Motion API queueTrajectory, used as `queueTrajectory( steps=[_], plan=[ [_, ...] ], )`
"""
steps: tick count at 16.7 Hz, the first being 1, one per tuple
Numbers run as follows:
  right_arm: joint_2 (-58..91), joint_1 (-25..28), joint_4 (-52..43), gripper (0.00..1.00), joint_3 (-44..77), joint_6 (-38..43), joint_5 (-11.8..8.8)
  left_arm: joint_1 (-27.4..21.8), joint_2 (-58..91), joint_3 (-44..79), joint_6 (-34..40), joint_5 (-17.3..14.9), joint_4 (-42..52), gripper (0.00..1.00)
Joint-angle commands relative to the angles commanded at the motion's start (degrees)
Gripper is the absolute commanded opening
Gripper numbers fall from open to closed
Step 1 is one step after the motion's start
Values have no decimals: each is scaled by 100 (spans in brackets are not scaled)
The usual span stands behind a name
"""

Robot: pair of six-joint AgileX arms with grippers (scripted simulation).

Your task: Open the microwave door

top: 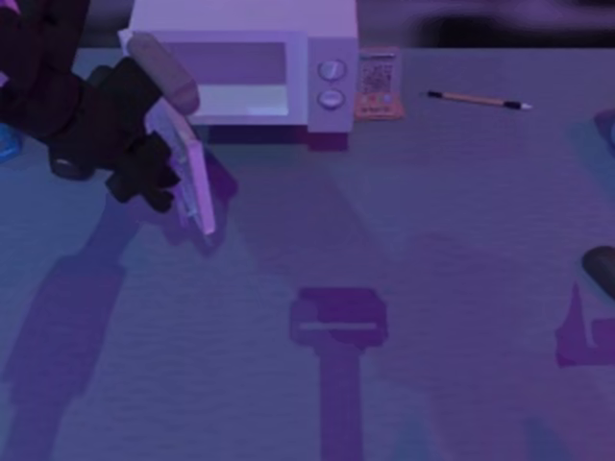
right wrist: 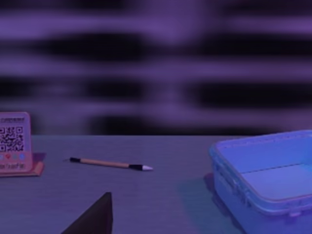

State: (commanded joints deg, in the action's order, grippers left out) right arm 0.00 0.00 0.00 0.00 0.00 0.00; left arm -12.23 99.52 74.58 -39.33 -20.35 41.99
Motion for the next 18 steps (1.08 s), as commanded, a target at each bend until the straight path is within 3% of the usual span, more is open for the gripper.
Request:
queueTrajectory(
  steps=[14, 18],
  plan=[
    [0, 0, 0, 100, 0, 0, 0, -13, 11, -20, -6, -28, 17, 0],
    [0, 0, 0, 100, 0, 0, 0, 156, 44, 45, -436, -171, 194, 0]
  ],
)
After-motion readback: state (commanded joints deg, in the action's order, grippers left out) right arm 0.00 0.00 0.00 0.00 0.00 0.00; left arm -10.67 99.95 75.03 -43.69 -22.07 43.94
